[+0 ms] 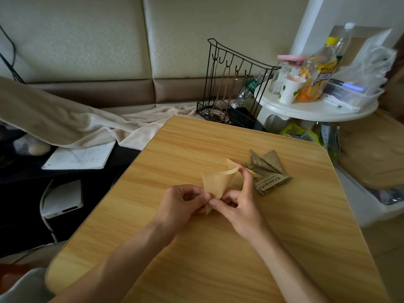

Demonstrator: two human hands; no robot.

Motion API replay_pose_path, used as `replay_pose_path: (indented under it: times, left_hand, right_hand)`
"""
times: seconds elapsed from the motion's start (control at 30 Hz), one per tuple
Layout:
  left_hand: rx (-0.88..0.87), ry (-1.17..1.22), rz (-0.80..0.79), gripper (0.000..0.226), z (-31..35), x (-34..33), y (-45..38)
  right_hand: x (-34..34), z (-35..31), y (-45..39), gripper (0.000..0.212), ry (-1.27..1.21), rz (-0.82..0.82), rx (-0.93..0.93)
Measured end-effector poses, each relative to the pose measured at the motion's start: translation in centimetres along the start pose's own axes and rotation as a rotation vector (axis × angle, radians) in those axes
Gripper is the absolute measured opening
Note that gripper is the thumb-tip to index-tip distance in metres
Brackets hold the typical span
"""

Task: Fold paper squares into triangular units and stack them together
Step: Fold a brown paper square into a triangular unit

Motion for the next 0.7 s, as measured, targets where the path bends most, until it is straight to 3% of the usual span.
replay_pose_path:
  times: [0.17, 0.33, 0.53, 0.7]
  left_hand:
    - [-0.025, -0.127, -0.139, 0.016, 0.3, -0.1, -0.3]
    - [-0.051, -0.207, -0.124, 0.015, 0.4, 0.1, -0.5]
    - [-0.073, -0.310, -0.158, 0.011, 0.7, -0.1, -0.6]
    - [-0.046, -0.285, -0.184, 0.009, 0.6, -0.1, -0.6]
  right_hand:
    - [0.3, -0.1, -0.1, 0.104, -0.033, 0.041, -0.001]
    - [0.3, -0.2, 0.1, 0.100, 0.006, 0.073, -0.006]
    - [1.5, -0.5, 0.2, 0.084, -0.005, 0.252, 0.032]
    - [1.5, -0.6, 0.2, 0.083, -0.028, 0.232, 0.004]
Point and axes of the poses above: each hand's wrist, its own y-axis away from the middle knuckle, its own x-axis out of the back of the hand, z = x × y, the point moved 6 cm from there along -y, towards the middle knuckle, and after that the axes turned 12 degrees about z, right-handed, at the moved point
